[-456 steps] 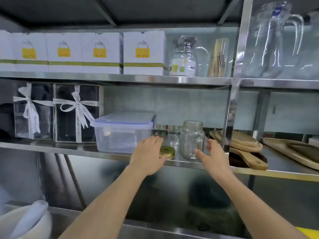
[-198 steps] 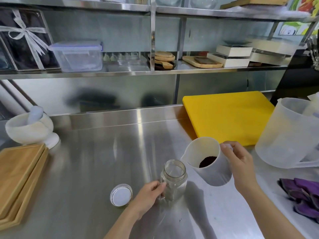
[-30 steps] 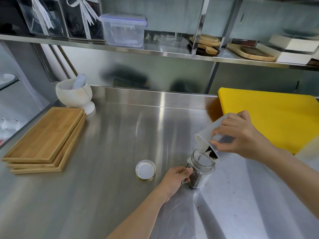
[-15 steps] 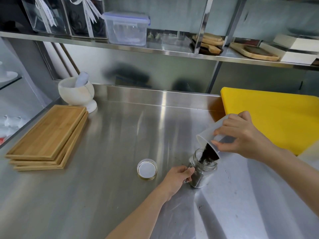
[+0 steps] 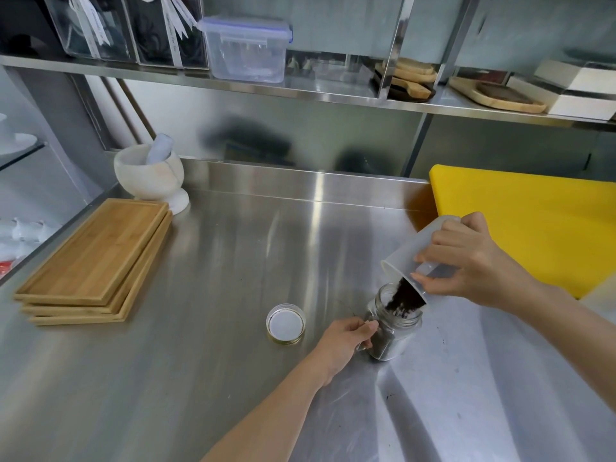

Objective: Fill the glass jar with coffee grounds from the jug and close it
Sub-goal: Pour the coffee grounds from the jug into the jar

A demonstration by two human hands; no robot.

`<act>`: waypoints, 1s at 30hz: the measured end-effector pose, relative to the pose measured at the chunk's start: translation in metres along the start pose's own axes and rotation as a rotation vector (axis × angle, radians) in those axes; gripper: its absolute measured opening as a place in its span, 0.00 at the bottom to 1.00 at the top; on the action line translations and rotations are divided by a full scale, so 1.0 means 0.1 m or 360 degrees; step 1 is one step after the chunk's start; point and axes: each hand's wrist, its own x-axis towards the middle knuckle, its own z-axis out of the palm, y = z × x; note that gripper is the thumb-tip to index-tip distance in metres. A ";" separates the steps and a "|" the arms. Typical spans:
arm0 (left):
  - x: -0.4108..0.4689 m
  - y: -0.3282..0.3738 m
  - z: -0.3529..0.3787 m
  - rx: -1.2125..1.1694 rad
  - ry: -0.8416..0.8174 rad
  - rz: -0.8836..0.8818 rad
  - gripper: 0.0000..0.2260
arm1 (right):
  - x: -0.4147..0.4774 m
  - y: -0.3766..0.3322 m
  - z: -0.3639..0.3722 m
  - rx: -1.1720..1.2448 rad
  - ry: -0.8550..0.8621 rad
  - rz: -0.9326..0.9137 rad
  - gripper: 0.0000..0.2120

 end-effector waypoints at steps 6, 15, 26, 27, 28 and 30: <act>0.01 0.00 0.02 -0.0019 0.0005 0.0004 0.15 | 0.02 0.02 0.00 0.0022 0.0027 0.0011 0.15; 0.02 -0.02 0.01 -0.0051 0.0010 -0.0029 0.15 | 0.01 0.00 -0.03 -0.0037 0.0026 -0.0049 0.15; 0.02 -0.01 0.02 -0.0079 -0.0002 -0.0024 0.15 | -0.03 -0.01 -0.03 -0.0052 0.0039 -0.0080 0.15; 0.02 -0.01 0.02 -0.0083 -0.0003 -0.0023 0.15 | -0.03 -0.01 -0.04 -0.0044 0.0048 -0.0087 0.18; 0.02 -0.01 0.02 -0.0090 -0.0006 -0.0023 0.15 | -0.03 -0.02 -0.04 -0.0034 0.0056 -0.0092 0.21; 0.02 -0.01 0.03 -0.0098 -0.0004 -0.0026 0.15 | -0.03 -0.02 -0.05 -0.0040 0.0067 -0.0112 0.24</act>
